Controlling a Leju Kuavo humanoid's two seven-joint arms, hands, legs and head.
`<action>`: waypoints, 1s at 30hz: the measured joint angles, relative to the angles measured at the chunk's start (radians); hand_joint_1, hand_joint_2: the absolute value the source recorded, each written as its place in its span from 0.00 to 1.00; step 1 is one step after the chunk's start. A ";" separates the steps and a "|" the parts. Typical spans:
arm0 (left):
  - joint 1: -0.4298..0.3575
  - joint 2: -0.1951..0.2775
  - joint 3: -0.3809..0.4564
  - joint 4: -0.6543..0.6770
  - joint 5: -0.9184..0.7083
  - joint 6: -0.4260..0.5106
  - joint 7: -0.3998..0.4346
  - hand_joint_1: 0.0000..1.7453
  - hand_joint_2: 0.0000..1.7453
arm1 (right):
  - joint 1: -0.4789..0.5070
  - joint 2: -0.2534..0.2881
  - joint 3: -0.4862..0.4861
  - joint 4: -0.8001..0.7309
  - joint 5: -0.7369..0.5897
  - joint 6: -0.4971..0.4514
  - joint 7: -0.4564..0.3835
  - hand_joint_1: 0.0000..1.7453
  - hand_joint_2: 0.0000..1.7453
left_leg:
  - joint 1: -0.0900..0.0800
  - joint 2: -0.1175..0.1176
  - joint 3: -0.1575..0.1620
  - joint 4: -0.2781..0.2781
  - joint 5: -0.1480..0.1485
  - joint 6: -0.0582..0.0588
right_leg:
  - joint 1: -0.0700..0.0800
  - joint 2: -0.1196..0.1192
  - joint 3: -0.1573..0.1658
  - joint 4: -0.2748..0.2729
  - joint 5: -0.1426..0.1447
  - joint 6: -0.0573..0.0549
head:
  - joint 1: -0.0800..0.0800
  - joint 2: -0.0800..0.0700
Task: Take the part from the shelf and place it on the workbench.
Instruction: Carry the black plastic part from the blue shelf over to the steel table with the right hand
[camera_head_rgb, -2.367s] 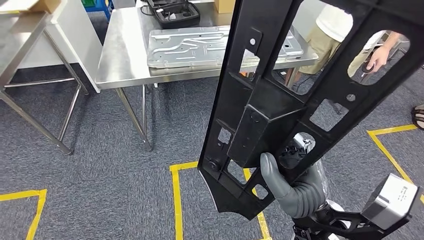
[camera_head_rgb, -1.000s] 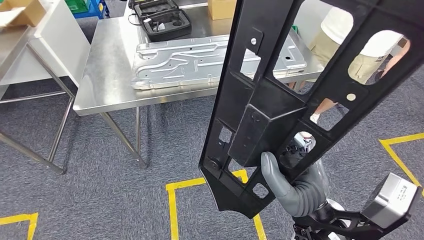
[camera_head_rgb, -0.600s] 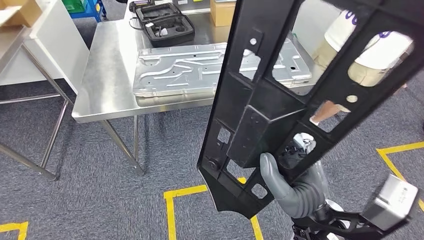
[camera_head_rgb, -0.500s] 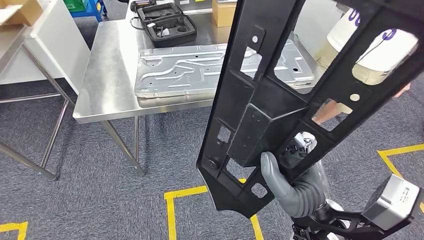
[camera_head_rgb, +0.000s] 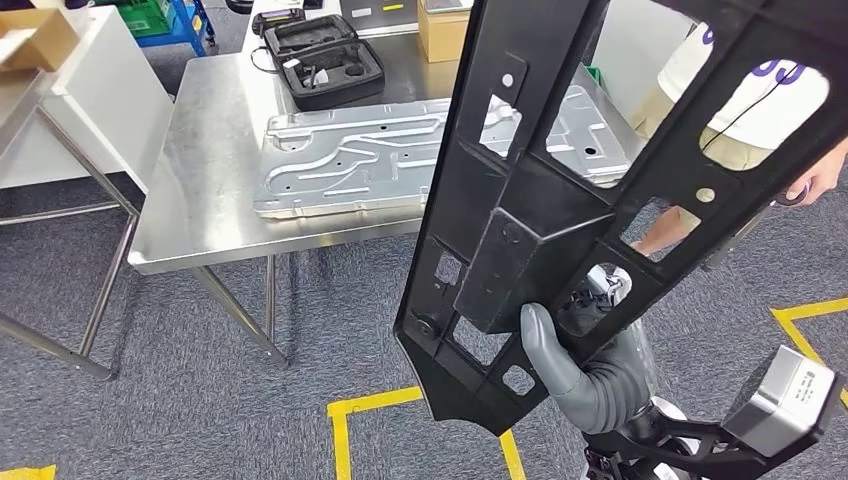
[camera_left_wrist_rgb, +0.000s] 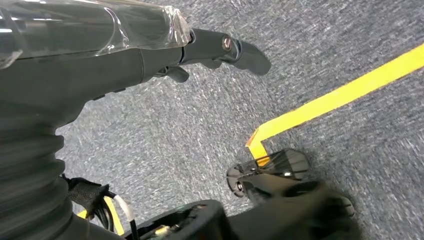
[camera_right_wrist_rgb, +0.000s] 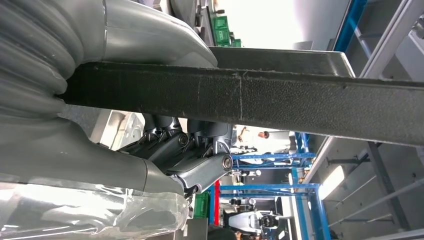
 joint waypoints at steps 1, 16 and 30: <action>0.000 0.000 0.000 0.000 0.000 0.000 0.000 0.00 1.00 | 0.001 0.000 0.000 0.000 0.000 0.000 0.000 1.00 1.00 | 0.003 0.001 -0.023 0.016 -0.003 -0.004 | 0.000 0.001 0.008 0.000 -0.007 0.001 | 0.000 0.000; 0.005 0.002 0.000 0.000 0.001 0.004 0.000 0.00 1.00 | 0.003 0.003 0.000 0.000 0.000 0.000 0.000 1.00 1.00 | -0.003 0.002 0.114 -0.293 0.157 0.055 | -0.010 0.002 -0.088 0.277 -0.154 0.050 | 0.006 0.000; 0.007 0.002 0.000 0.000 0.005 0.004 -0.001 0.00 1.00 | 0.003 0.003 0.001 0.000 0.000 -0.002 0.000 1.00 1.00 | 0.004 0.005 0.007 -0.030 0.030 -0.005 | -0.008 -0.001 0.019 0.003 -0.017 0.009 | 0.000 0.000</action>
